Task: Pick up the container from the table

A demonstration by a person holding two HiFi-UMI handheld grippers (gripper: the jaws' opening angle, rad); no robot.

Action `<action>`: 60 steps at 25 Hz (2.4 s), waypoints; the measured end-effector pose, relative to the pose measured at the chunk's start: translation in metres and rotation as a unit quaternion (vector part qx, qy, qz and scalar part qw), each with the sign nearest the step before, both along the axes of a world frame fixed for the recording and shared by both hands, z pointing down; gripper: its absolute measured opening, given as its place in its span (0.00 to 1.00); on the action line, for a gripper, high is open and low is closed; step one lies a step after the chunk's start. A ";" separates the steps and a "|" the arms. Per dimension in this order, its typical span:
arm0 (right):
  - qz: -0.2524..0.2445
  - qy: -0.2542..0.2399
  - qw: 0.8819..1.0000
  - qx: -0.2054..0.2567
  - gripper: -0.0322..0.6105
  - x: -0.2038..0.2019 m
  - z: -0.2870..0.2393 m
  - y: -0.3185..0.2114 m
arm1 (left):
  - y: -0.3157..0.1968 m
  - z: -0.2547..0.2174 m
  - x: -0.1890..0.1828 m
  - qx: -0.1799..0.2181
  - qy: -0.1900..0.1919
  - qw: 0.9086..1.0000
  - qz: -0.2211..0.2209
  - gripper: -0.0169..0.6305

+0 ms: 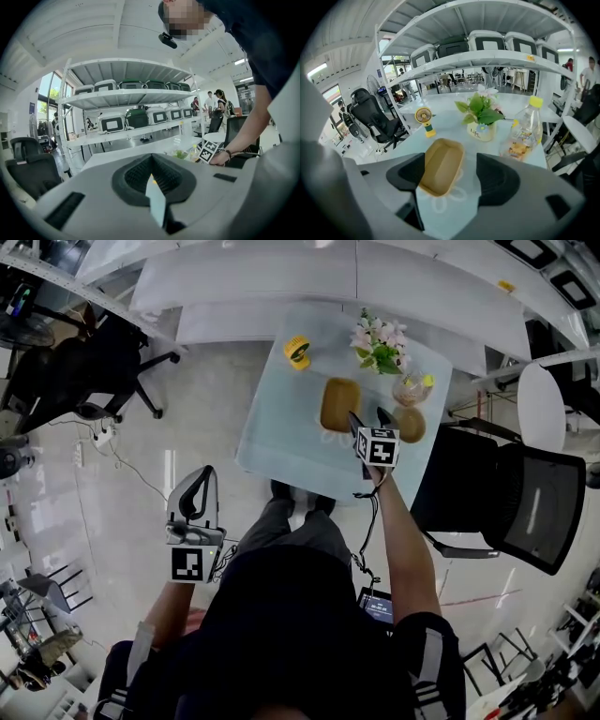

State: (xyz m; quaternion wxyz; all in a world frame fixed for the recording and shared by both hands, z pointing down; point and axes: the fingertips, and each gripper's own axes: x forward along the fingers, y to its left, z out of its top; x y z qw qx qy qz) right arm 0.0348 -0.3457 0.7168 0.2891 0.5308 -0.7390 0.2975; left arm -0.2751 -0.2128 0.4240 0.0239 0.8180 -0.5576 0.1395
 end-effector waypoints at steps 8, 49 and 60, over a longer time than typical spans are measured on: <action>0.013 0.005 0.999 -0.036 0.59 0.005 0.032 -0.012 | -0.016 0.013 -0.005 -0.024 -0.009 1.000 0.002 0.03; 0.033 0.019 0.992 -0.119 0.16 0.008 0.087 -0.018 | -0.031 0.037 -0.028 -0.053 -0.026 0.998 -0.013 0.03; 0.039 0.029 0.991 -0.121 0.10 0.008 0.088 -0.021 | -0.033 0.038 -0.031 -0.054 -0.028 0.998 -0.015 0.03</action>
